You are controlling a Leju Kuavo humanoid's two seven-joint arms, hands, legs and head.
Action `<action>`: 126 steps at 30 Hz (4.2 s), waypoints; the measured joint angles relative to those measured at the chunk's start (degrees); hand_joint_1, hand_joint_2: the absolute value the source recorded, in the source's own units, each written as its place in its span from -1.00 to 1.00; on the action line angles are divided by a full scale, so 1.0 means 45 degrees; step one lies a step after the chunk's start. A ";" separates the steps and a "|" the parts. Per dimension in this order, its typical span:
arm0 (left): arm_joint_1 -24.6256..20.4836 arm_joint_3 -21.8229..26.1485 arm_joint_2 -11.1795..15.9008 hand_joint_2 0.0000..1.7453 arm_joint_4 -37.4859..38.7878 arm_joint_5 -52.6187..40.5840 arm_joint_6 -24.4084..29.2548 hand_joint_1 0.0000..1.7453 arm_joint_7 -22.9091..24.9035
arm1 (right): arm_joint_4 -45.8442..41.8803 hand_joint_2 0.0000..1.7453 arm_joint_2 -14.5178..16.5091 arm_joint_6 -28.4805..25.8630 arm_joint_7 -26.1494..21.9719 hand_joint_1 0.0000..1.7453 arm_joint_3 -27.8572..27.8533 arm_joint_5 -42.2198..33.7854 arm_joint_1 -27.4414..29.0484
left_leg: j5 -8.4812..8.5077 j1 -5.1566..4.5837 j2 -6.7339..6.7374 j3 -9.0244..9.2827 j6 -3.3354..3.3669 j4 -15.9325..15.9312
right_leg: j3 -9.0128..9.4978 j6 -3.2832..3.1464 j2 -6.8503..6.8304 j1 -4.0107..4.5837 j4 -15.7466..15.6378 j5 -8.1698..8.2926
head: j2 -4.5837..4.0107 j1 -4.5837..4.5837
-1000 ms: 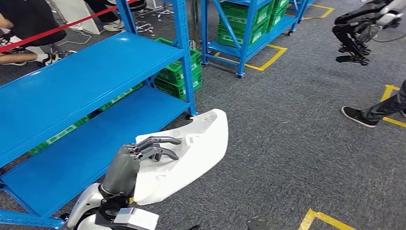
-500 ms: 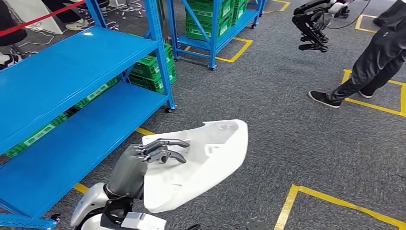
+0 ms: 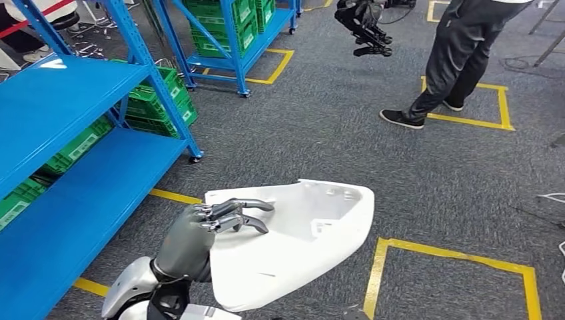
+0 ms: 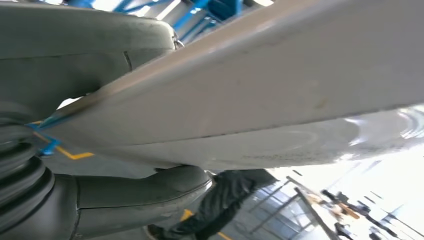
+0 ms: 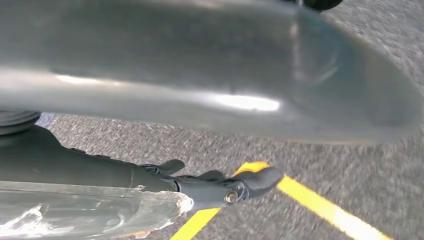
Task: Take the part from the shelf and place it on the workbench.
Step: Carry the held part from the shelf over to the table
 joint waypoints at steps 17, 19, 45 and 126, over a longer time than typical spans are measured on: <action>0.0220 -0.0219 0.0194 1.00 0.0120 0.0126 0.0510 1.00 0.0087 | -0.0012 -1.00 -0.0016 0.0045 -0.0023 -1.00 -0.0012 0.0120 0.0048 | 0.1067 0.0078 -0.0764 -0.0203 0.0528 -0.1118 | -0.1034 0.0591 0.0399 -0.0050 0.3468 -0.1058 | 0.0005 -0.0025; 0.0393 -0.0408 0.0368 1.00 0.0205 0.0325 0.1256 1.00 0.0214 | -0.0005 -1.00 -0.0018 0.0050 -0.0015 -1.00 -0.0022 0.0126 0.0058 | 0.0528 0.0102 -0.0504 0.0468 0.0513 -0.1138 | -0.2337 0.0624 0.0288 -0.0067 0.4064 -0.2057 | 0.0005 -0.0034; 0.0524 -0.1497 0.1314 1.00 0.0715 0.0719 0.2129 1.00 0.0546 | 0.0092 -1.00 -0.0010 0.0030 -0.0057 -1.00 -0.0108 0.0214 0.0077 | 0.0763 0.0039 -0.1104 -0.0436 0.0495 -0.0538 | -0.2412 0.0383 0.1304 -0.0056 0.1187 0.1051 | 0.0006 -0.0280; 0.0383 -0.1849 0.1774 1.00 0.1290 0.1042 0.2309 1.00 0.0579 | 0.0214 -1.00 -0.0009 0.0116 -0.0074 -1.00 -0.0199 0.0407 0.0106 | -0.2040 -0.0053 -0.0607 -0.0514 -0.0159 0.2490 | -0.1668 -0.0379 0.0779 0.0053 0.0649 0.0889 | 0.0012 -0.0461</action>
